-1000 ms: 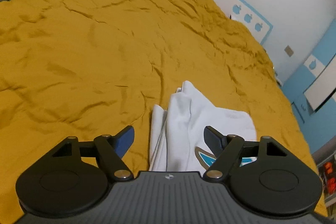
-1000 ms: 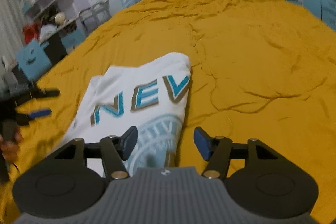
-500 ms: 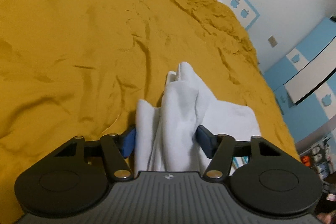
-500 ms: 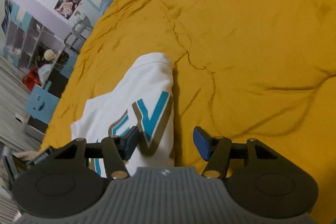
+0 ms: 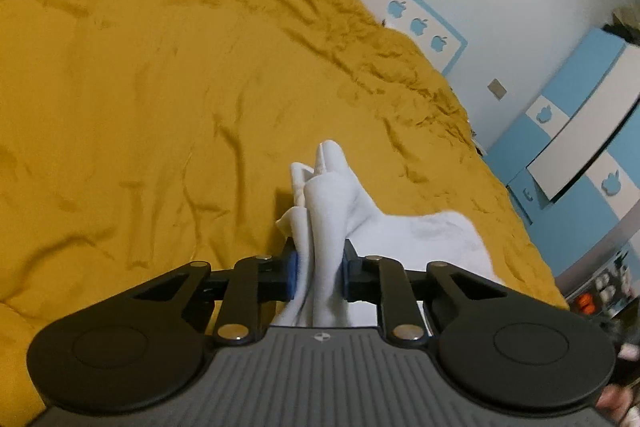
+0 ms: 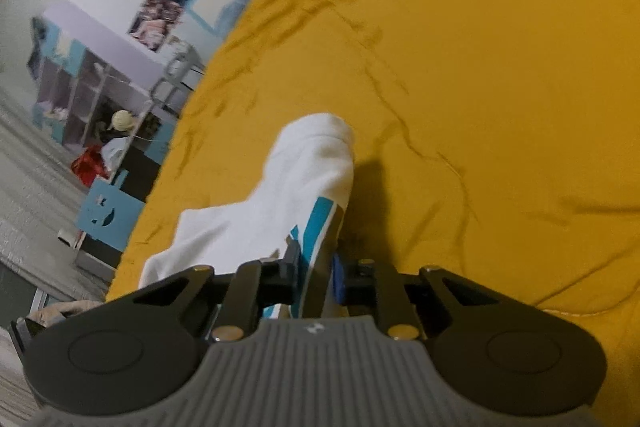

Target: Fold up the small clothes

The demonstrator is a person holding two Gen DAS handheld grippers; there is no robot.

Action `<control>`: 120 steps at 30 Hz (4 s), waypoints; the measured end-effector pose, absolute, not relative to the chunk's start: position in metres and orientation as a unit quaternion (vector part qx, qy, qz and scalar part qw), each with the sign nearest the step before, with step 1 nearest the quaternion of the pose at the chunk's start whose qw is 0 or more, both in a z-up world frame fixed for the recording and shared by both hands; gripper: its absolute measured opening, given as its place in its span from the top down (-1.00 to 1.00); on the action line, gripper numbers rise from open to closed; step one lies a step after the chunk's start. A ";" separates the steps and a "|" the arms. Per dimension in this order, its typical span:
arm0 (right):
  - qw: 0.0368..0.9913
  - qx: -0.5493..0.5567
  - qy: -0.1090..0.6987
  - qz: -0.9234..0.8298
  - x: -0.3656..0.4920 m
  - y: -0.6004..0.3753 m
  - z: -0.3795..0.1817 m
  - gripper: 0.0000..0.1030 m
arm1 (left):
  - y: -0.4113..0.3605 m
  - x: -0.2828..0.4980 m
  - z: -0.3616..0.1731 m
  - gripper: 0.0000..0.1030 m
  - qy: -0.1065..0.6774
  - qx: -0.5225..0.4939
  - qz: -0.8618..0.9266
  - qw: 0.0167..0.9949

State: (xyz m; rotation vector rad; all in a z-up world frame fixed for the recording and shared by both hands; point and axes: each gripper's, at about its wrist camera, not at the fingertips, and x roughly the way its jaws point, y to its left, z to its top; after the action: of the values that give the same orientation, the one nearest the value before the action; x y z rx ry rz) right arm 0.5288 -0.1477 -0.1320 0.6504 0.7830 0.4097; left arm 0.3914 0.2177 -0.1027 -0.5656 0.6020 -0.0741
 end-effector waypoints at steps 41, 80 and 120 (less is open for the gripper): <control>0.915 0.214 0.287 0.188 0.306 -0.240 -0.016 0.82 | 0.115 0.250 -0.035 0.61 0.295 -0.227 -0.103 0.923; 0.922 0.041 0.366 0.119 0.297 -0.218 -0.099 1.00 | 0.087 0.244 -0.096 0.54 0.421 -0.131 -0.055 0.896; 0.903 -0.072 0.397 0.145 0.182 -0.205 -0.119 0.71 | 0.042 0.139 -0.107 0.47 0.413 0.009 -0.108 0.904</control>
State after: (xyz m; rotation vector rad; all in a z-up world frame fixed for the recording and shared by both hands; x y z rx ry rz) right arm 0.1824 -0.2052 -0.1194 -0.1489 0.8201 0.3004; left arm 0.1385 0.0424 -0.1073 0.0186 0.8542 -0.2232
